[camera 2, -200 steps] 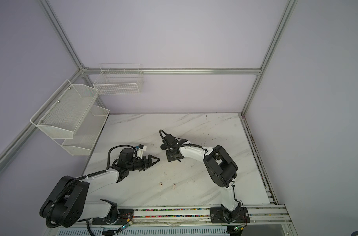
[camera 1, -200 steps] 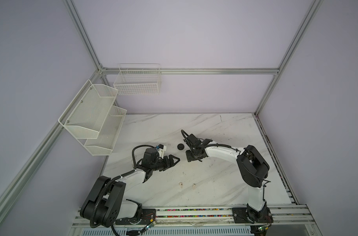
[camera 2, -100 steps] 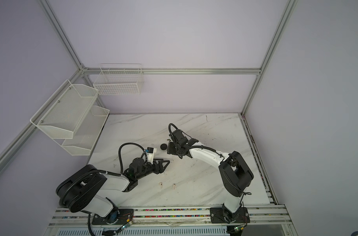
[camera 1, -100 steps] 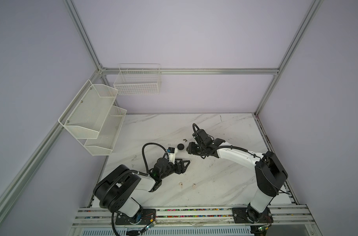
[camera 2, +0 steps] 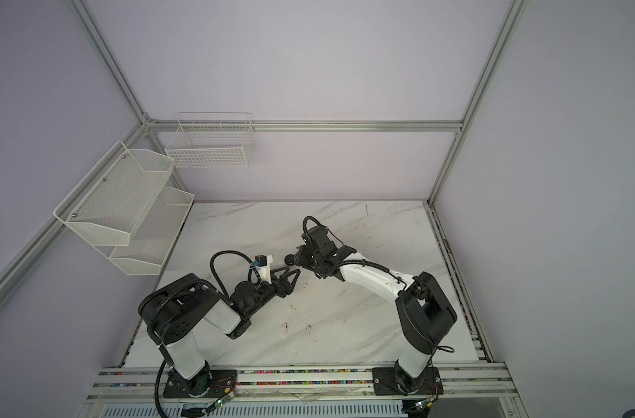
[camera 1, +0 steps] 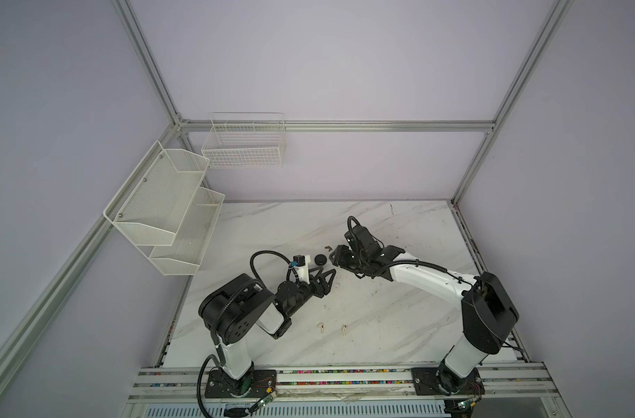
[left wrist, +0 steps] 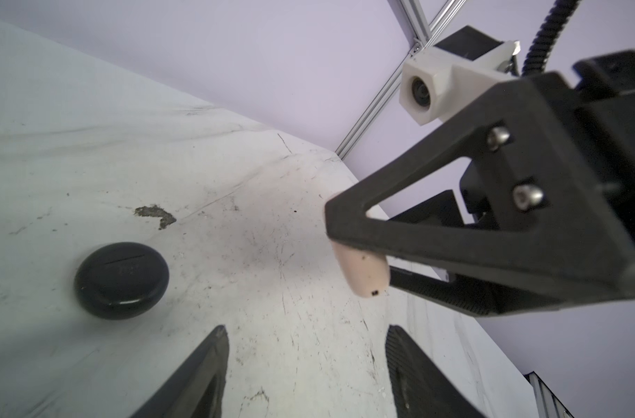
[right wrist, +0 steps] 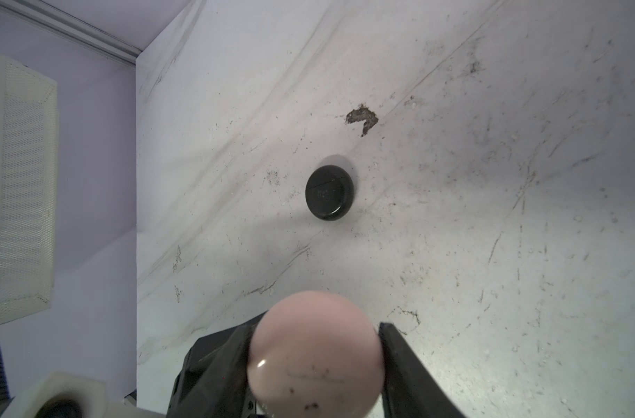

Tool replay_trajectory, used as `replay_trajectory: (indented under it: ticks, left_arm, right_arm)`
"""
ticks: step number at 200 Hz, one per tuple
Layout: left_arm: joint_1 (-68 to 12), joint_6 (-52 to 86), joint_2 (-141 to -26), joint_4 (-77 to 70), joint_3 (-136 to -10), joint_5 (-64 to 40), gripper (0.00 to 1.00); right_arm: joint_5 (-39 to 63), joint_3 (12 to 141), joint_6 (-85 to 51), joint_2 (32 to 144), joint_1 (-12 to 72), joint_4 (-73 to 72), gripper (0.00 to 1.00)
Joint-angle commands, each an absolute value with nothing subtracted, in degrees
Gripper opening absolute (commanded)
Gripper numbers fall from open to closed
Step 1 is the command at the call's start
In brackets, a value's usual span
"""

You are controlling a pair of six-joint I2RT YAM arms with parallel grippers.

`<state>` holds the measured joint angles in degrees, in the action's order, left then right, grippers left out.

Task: Insert wireless bluetooth earbuds into charging case
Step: Pass the charging case.

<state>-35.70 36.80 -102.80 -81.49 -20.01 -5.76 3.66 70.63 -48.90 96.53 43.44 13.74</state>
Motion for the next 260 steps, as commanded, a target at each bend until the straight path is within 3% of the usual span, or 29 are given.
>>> replay_trajectory:
  ticks: [1,56,127,215,260]
  left_arm:
    - [-35.86,35.81,-102.85,-86.11,-24.26,-7.13,0.68]
    - [-35.83,37.89,-105.38,-86.08,-28.84,-8.16,0.65]
    - [-35.67,42.68,-107.2,-86.14,-31.14,-7.83,0.39]
    - [-34.21,48.57,-105.85,-86.16,-32.48,-8.23,0.17]
    - [-32.46,50.37,-105.15,-86.16,-31.32,-10.07,0.04]
  right_arm:
    - [2.03,71.04,-50.56,94.87,43.33,12.69,0.39]
    - [2.85,70.78,-51.89,94.92,43.33,10.97,0.38]
    - [2.65,70.22,-52.58,94.15,43.33,9.5,0.37]
    - [3.03,69.54,-52.39,93.78,43.41,8.7,0.38]
    - [3.84,69.16,-50.83,90.69,43.16,8.18,0.58]
